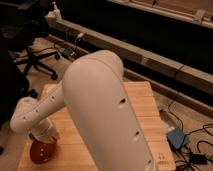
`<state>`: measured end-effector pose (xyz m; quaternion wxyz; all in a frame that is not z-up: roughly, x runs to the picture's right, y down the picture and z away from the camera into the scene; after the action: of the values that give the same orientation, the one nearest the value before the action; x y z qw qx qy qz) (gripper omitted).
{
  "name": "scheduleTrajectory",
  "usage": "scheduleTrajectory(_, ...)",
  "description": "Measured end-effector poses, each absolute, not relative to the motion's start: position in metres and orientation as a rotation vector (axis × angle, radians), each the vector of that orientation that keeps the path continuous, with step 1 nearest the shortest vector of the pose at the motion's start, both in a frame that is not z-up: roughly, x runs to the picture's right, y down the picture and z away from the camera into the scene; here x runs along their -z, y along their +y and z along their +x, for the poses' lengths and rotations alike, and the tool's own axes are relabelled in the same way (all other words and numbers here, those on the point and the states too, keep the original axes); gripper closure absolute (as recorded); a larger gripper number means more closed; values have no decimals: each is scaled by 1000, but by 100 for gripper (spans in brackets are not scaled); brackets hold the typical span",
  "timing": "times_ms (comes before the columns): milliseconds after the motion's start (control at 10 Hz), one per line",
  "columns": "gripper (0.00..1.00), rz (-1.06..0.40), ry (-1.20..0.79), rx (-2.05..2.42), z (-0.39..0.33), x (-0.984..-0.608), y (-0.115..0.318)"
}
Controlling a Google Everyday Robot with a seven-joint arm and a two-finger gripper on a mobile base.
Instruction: Drag the ceramic bowl in a circle
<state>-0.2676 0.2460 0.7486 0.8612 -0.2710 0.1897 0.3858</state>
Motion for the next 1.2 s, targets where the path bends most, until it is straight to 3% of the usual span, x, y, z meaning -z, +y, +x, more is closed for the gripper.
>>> scheduleTrajectory(400, 88, -508, 444, -922, -253, -813, 192)
scheduleTrajectory(700, 88, -450, 565, -1015, -173, -845, 170)
scheduleTrajectory(1000, 88, -403, 700, -1077, -83, -846, 175)
scheduleTrajectory(1200, 88, -391, 752, -1044, -41, -827, 190)
